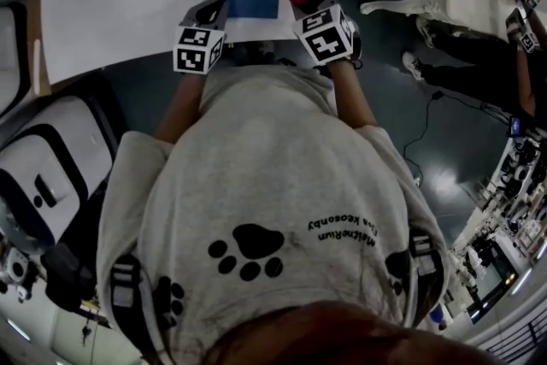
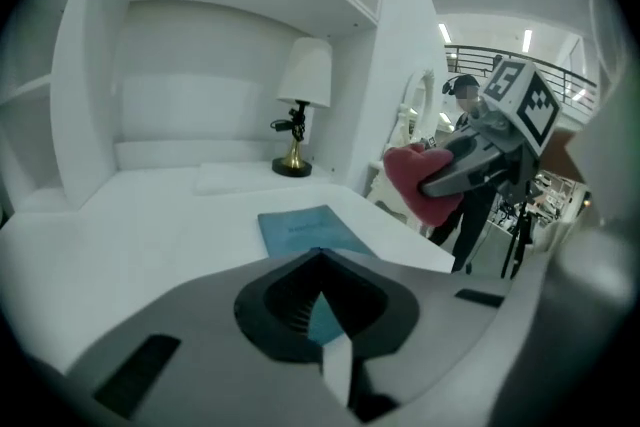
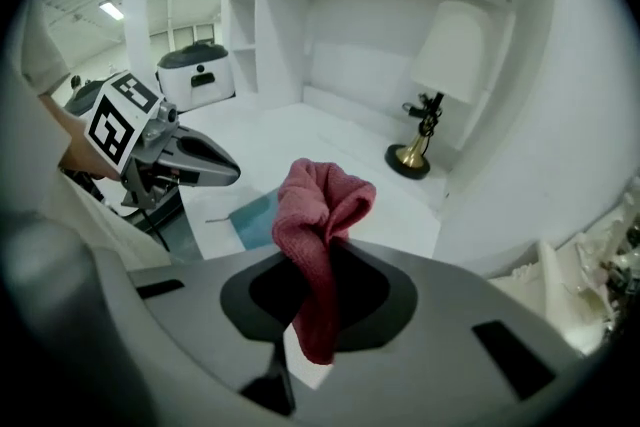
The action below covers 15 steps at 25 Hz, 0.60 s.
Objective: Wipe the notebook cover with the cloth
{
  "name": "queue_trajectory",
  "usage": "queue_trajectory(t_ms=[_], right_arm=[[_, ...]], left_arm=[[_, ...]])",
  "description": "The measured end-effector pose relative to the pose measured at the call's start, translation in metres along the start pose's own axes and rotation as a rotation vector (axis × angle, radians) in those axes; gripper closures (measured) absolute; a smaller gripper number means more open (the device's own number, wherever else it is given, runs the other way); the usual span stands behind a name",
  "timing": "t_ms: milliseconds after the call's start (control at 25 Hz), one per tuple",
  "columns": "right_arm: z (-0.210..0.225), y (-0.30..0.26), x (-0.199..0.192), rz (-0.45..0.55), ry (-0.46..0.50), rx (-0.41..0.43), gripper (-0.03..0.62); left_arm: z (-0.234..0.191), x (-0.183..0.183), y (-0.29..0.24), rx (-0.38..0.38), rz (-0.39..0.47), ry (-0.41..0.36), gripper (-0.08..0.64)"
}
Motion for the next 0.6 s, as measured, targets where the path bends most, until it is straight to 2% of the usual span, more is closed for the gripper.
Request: queue_trajectory(t_ms=[360, 480, 600], right_arm=[[0.020, 0.063, 0.058, 0.363, 0.000, -0.291, 0.532], [0.024, 0.088, 0.071, 0.488, -0.017, -0.373, 0.532], [0.027, 0.109, 0.077, 0.615, -0.080, -0.407, 0.532]], left_arm=[[0.030, 0.107, 0.039, 0.028, 0.299, -0.171, 0.548], [0.042, 0.133, 0.054, 0.039, 0.395, -0.187, 0.548], [0.054, 0.154, 0.069, 0.057, 0.495, -0.188, 0.548]])
Point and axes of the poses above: the fingertips, and each gripper's own axes: y backward along the fingers, z to its right, x out of its top, the point moved 7 cm from there along y, backward along the fingers, and after that the axes turned 4 degrees about y, right-handed, at the moved point
